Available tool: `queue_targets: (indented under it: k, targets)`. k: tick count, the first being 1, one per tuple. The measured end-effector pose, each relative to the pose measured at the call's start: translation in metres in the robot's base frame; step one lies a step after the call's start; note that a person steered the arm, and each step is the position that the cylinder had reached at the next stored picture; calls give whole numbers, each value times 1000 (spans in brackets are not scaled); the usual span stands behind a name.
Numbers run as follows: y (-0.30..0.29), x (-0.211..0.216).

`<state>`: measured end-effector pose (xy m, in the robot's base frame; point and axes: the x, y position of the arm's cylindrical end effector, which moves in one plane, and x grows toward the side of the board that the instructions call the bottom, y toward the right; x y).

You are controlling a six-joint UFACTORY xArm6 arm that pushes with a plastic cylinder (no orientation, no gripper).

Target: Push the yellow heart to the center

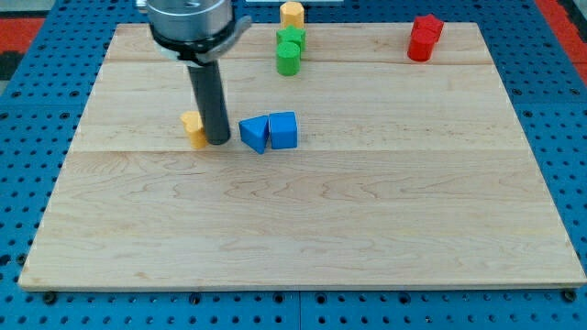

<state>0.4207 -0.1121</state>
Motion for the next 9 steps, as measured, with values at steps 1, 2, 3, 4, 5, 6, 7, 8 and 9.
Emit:
queue_targets:
  k: [1, 2, 3, 4, 5, 6, 7, 8, 9]
  targets:
    - [-10, 10]
    - [-54, -2]
    - [-60, -37]
    - [-110, -41]
    - [-159, -44]
    - [-176, -55]
    - [-121, -78]
    - [-22, -87]
    - [-1, -87]
